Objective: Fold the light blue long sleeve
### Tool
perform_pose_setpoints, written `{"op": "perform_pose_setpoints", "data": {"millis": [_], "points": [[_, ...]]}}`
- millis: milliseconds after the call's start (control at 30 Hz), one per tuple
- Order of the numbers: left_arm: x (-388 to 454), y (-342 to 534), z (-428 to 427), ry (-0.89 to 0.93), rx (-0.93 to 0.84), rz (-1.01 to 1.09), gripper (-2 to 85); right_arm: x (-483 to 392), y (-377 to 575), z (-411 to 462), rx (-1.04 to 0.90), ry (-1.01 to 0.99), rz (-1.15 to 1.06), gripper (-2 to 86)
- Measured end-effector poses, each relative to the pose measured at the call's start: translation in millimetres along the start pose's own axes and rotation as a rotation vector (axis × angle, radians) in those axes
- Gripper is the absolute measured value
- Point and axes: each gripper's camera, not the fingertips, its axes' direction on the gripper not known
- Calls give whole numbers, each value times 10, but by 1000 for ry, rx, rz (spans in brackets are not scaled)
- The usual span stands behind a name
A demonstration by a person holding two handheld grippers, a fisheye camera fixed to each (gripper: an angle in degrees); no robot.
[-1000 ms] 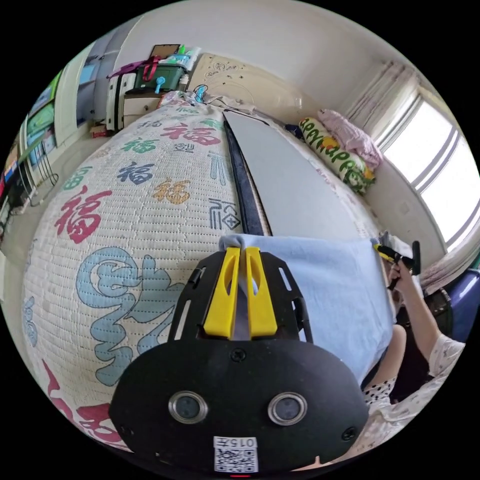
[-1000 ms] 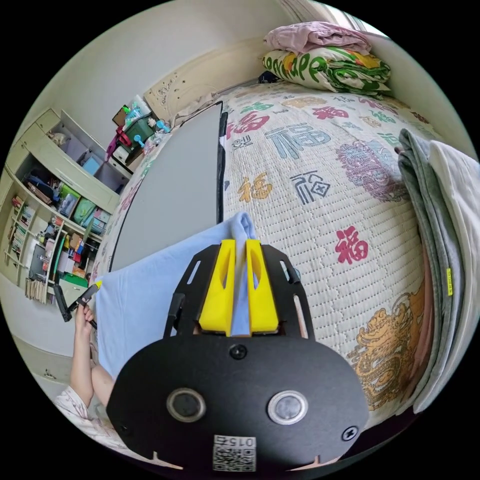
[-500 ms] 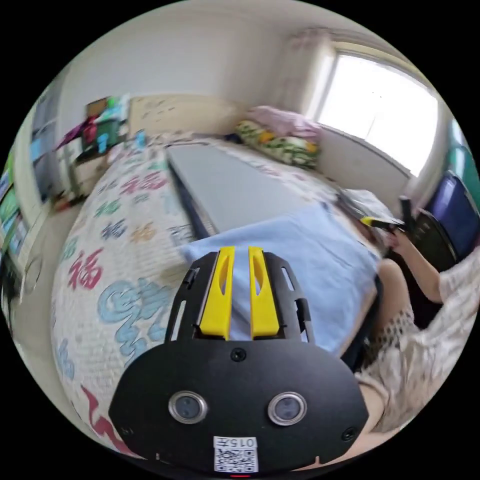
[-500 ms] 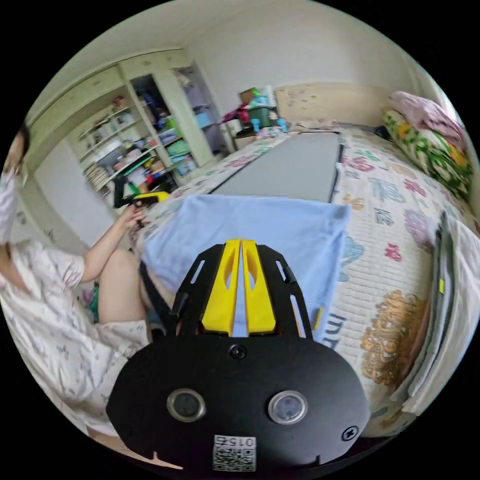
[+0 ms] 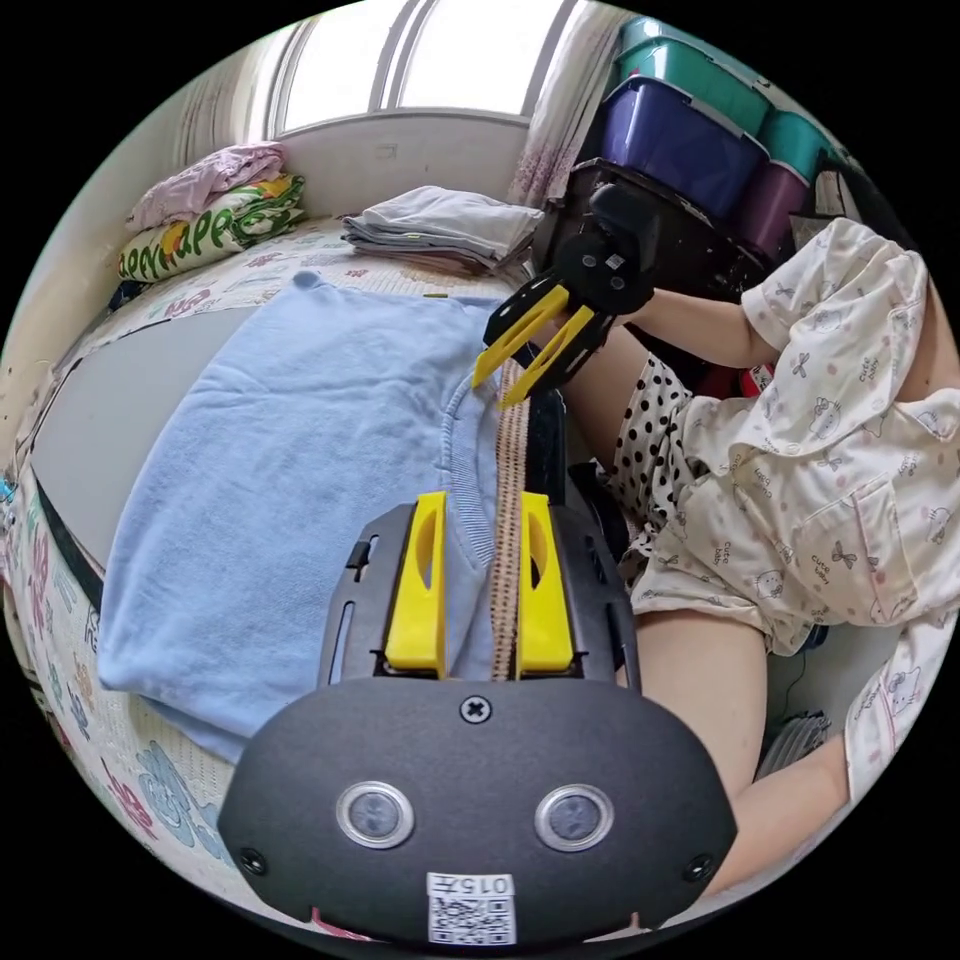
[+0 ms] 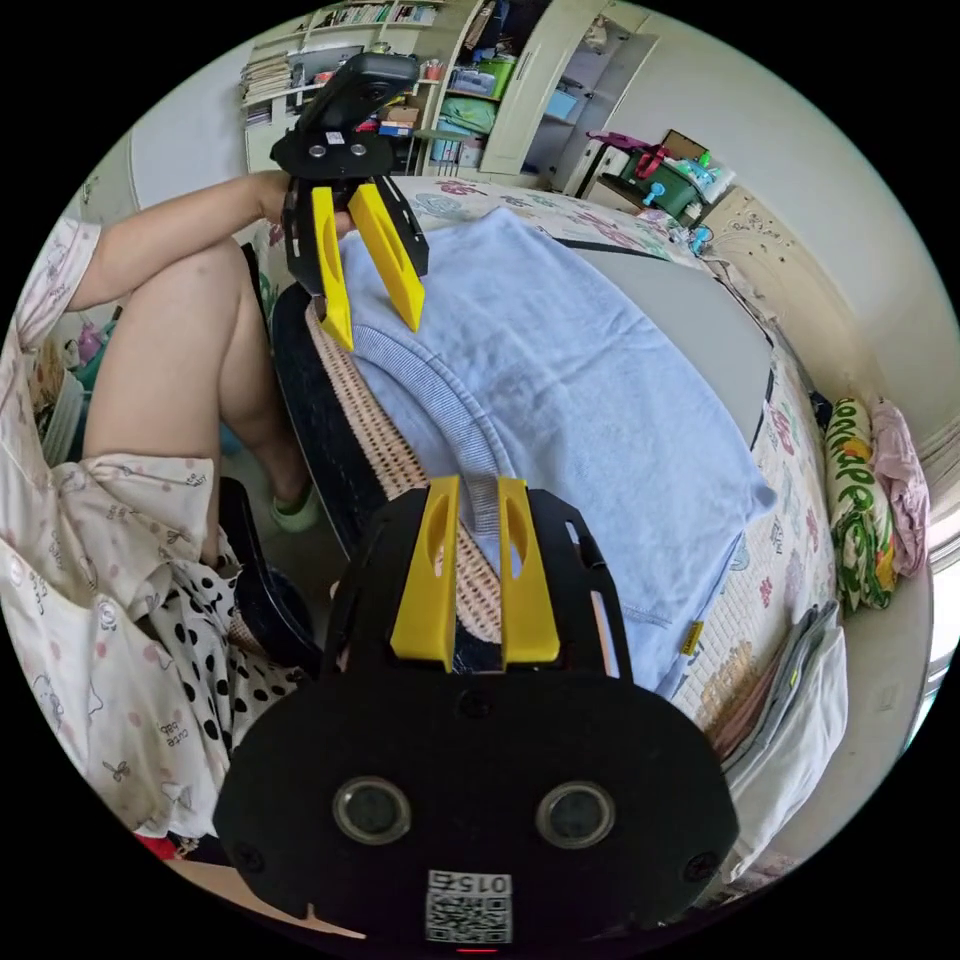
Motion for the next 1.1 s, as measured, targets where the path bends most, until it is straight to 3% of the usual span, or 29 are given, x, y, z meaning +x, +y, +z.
{"op": "perform_pose_setpoints", "data": {"millis": [167, 333, 700, 1000, 1100], "points": [[226, -250, 191, -63, -35, 25, 109, -244, 416, 247, -39, 43, -35, 76], [600, -446, 375, -215, -44, 89, 91, -417, 604, 470, -100, 129, -87, 23], [619, -535, 461, -156, -30, 54, 44, 41, 646, -42, -52, -14, 53, -9], [430, -343, 794, -112, -66, 25, 43, 598, 49, -306, -68, -56, 111, 1], [267, -244, 777, -36, -58, -9, 54, 1006, -63, -661, -10, -182, 191, 18]]}}
